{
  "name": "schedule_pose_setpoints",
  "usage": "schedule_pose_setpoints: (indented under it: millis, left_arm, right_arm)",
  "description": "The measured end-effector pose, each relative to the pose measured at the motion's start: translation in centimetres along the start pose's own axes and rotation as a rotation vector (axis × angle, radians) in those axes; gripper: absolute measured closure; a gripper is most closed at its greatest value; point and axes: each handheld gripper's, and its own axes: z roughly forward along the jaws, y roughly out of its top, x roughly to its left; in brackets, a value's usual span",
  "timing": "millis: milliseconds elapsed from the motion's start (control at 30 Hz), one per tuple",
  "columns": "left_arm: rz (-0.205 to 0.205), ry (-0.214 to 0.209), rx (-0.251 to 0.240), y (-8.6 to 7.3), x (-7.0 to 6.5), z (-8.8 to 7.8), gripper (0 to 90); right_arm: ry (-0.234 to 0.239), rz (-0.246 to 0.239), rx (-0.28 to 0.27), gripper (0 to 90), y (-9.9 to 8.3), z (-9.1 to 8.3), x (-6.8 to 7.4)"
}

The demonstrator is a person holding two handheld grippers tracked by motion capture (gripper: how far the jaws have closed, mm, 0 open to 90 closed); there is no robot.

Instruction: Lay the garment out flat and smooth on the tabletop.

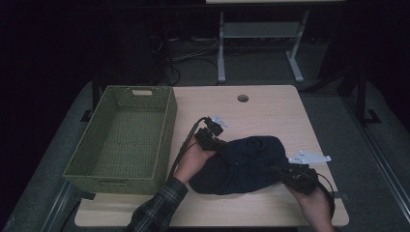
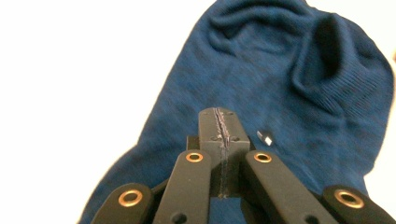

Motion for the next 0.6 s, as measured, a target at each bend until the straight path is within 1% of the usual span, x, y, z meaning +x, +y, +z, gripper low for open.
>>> schedule_pose_setpoints:
  millis: [33, 67, 100, 133, 167, 200, 233, 300, 333, 367, 400, 433, 467, 500, 600]
  left_arm:
    - [0.002, 0.003, 0.005, 0.2, 0.3, 0.4, 90.0]
    - [0.004, 0.004, 0.012, 0.3, 0.6, 0.8, 90.0]
    - [0.000, 0.005, 0.015, 0.3, 0.8, 1.3, 90.0]
    - [-0.003, 0.006, 0.027, 0.3, 1.1, 1.8, 90.0]
    - [0.011, 0.006, 0.050, 0.3, 1.4, 2.2, 90.0]
    - [0.009, 0.011, 0.063, 0.2, 1.7, 2.6, 90.0]
    - [0.016, 0.011, 0.079, 0.0, 1.9, 3.1, 90.0]
    - [0.011, 0.019, 0.104, -0.3, 2.3, 3.9, 90.0]
    - [0.001, 0.018, 0.100, -0.5, 2.4, 4.3, 90.0]
    - [0.000, 0.018, 0.110, -0.7, 2.5, 4.6, 90.0]
    - [0.001, 0.014, 0.121, -0.9, 2.6, 4.7, 90.0]
    - [-0.010, 0.010, 0.109, -1.0, 2.7, 4.7, 90.0]
    - [-0.011, 0.008, 0.115, -1.0, 2.8, 4.6, 90.0]
    - [-0.009, 0.014, 0.134, -1.0, 2.7, 4.4, 90.0]
    - [-0.005, 0.017, 0.145, -1.2, 2.5, 4.2, 90.0]
  right_arm:
    - [0.018, -0.008, 0.006, 89.6, 0.0, 0.2, 0.5]
    - [0.052, -0.023, 0.017, 89.6, -0.2, 0.7, 1.6]
    - [0.073, -0.031, 0.025, 89.7, -0.2, 1.0, 2.1]
    - [0.073, -0.031, 0.025, 89.7, -0.2, 1.0, 2.1]
    - [0.092, -0.034, 0.032, 89.7, -0.2, 1.3, 2.6]
    - [0.103, -0.045, 0.043, 89.7, -0.2, 1.8, 3.1]
    - [0.111, -0.056, 0.054, 89.6, -0.3, 2.2, 3.5]
    - [0.130, -0.074, 0.079, 89.7, -0.4, 3.1, 4.3]
    - [0.131, -0.092, 0.094, 89.7, -0.4, 3.6, 4.5]
    - [0.132, -0.099, 0.109, 89.7, -0.5, 4.0, 4.8]
    - [0.126, -0.110, 0.127, 89.8, -0.6, 4.5, 5.0]
    - [0.119, -0.112, 0.146, 89.8, -0.7, 5.0, 5.0]
    - [0.107, -0.132, 0.168, 89.8, -0.9, 5.4, 4.9]
    - [0.122, -0.115, 0.165, 89.8, -1.0, 5.6, 4.7]
    - [0.111, -0.118, 0.173, 89.8, -0.9, 5.5, 4.4]
